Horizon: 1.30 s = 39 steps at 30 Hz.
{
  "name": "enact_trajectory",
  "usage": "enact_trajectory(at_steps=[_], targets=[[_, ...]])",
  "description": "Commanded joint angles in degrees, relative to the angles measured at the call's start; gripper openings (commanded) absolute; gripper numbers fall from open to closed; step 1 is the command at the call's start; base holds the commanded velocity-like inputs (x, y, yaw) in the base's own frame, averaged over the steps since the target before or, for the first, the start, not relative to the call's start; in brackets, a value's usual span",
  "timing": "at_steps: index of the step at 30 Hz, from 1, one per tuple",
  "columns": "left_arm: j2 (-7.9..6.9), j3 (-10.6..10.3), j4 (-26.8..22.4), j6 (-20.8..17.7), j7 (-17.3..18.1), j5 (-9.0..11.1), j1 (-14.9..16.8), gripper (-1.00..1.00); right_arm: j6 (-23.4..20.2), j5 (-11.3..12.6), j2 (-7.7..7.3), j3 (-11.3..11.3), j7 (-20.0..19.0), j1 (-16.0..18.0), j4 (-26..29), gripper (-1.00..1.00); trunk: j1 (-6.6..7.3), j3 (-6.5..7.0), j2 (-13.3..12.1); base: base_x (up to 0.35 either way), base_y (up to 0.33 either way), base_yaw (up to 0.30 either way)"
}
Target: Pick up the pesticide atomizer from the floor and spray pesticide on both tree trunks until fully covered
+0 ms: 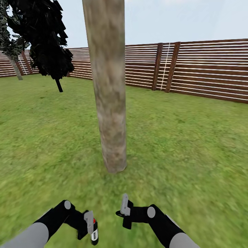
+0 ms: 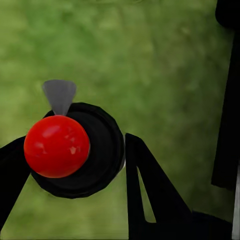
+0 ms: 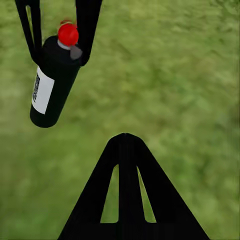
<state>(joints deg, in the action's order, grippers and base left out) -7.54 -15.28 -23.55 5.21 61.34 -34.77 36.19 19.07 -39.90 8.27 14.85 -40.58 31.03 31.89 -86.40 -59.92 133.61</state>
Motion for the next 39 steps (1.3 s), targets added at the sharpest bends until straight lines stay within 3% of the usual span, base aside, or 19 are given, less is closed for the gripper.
enact_trajectory(at_steps=[1, 4, 9, 14, 39], targets=[[0.59, 0.0, 0.0, -0.1, 0.0, -0.6, 0.0, -1.0, 0.0, 0.0, 0.08, 0.0, 0.0, 0.0, 0.0, -1.0, 0.0, 0.0, 0.0, 0.0, 0.0, 0.0], [2.22, 0.0, -0.1, -0.8, -0.1, -1.4, 0.0, -1.0, 0.0, 0.0, 0.21, 0.0, -1.7, 0.0, 0.1, -1.0, 0.0, 0.0, 0.0, 0.0, 0.0, 0.0], [2.99, 0.1, -1.8, -1.0, -0.1, -1.4, -0.1, -1.0, 0.0, 0.0, 0.26, 0.0, -2.5, 0.0, 0.0, -1.0, 0.0, 0.0, 0.0, 0.0, 0.0, 0.0], [5.1, 0.0, -2.4, -0.9, -0.1, -1.4, -0.1, -1.0, 0.0, 0.0, 0.33, 0.0, -2.5, 0.0, 0.0, -1.0, 0.0, 0.0, 0.0, 0.0, 0.0, 0.0], [6.76, 0.1, -3.1, 0.1, -0.1, -1.1, -0.2, -1.0, 0.0, 0.0, 0.61, 0.0, -2.5, 0.0, 0.0, -1.0, 0.0, 0.0, 0.0, 0.0, 0.0, 0.0]])
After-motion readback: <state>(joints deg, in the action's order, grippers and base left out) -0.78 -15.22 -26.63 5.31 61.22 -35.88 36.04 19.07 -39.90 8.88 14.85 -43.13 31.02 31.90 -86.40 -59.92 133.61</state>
